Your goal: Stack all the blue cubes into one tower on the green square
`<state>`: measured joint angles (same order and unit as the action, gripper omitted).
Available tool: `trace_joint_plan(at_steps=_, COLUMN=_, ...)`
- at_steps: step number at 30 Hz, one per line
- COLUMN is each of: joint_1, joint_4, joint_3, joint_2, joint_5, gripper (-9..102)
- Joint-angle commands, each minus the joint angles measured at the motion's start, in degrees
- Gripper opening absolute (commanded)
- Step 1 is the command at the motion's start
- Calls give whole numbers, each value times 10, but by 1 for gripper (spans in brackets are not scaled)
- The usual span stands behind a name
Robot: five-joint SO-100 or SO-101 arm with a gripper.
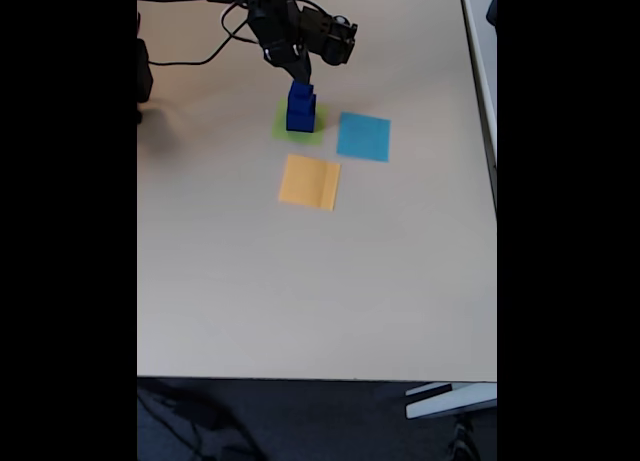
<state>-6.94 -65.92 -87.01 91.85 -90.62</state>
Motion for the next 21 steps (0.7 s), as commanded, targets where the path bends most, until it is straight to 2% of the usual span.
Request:
trace_joint_plan(at_steps=1, joint_1=-4, joint_4=13, joint_3=3, joint_2=48, joint_5=2, gripper=5)
trace_joint_plan(at_steps=21, joint_1=-1, joint_4=7, joint_3=4, joint_2=48, joint_5=-3, gripper=6)
